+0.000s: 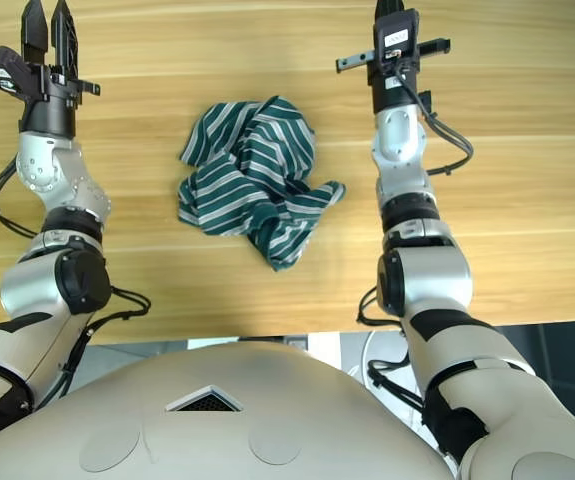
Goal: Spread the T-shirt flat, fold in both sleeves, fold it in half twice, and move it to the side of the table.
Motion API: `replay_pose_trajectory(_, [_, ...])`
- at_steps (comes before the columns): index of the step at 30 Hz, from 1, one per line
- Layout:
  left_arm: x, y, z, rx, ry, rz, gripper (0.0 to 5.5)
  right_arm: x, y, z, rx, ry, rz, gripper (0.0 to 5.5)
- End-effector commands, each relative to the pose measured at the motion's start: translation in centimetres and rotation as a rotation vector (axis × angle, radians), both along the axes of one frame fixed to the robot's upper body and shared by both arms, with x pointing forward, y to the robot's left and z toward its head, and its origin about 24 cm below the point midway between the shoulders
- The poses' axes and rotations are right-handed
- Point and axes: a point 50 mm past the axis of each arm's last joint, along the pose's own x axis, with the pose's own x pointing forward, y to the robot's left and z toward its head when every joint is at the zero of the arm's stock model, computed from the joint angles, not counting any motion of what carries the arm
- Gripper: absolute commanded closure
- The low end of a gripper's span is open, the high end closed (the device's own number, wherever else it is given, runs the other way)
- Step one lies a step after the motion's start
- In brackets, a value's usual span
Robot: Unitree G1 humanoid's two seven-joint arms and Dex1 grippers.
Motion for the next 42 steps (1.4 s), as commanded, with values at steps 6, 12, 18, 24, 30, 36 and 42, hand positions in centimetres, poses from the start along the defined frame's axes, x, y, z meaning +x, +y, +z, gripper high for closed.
replay_pose_trajectory(6, [0.0, -0.1, -0.2, 0.007, 0.017, 0.001, 3.81, -0.2, -0.1, -0.2, 0.002, 0.007, -0.005, 5.5])
replay_pose_trajectory(12, [0.0, 0.0, -0.3, 0.009, 0.031, 0.001, 3.81, -0.2, 0.1, -0.3, 0.003, 0.009, -0.004, 5.5])
replay_pose_trajectory(18, [0.0, 0.1, -0.4, 0.01, 0.034, 0.001, 3.81, -0.2, 0.2, -0.3, 0.005, 0.005, 0.002, 5.5])
replay_pose_trajectory(24, [0.0, 0.0, -0.4, 0.012, 0.038, -0.002, 3.81, -0.2, 0.2, -0.3, 0.004, 0.003, 0.003, 5.5])
replay_pose_trajectory(30, [0.0, 0.0, -0.4, 0.014, 0.04, -0.003, 3.81, -0.3, 0.3, -0.2, 0.002, -0.002, 0.007, 5.5])
replay_pose_trajectory(36, [-0.5, -0.3, -0.1, 0.135, 0.009, -0.092, 3.81, -1.0, 0.8, -0.1, -0.121, -0.016, 0.157, 5.5])
replay_pose_trajectory(42, [-5.0, -1.0, 0.9, 0.524, -0.126, -0.499, 3.81, -6.6, 2.5, 1.1, -0.487, -0.083, 0.671, 5.5])
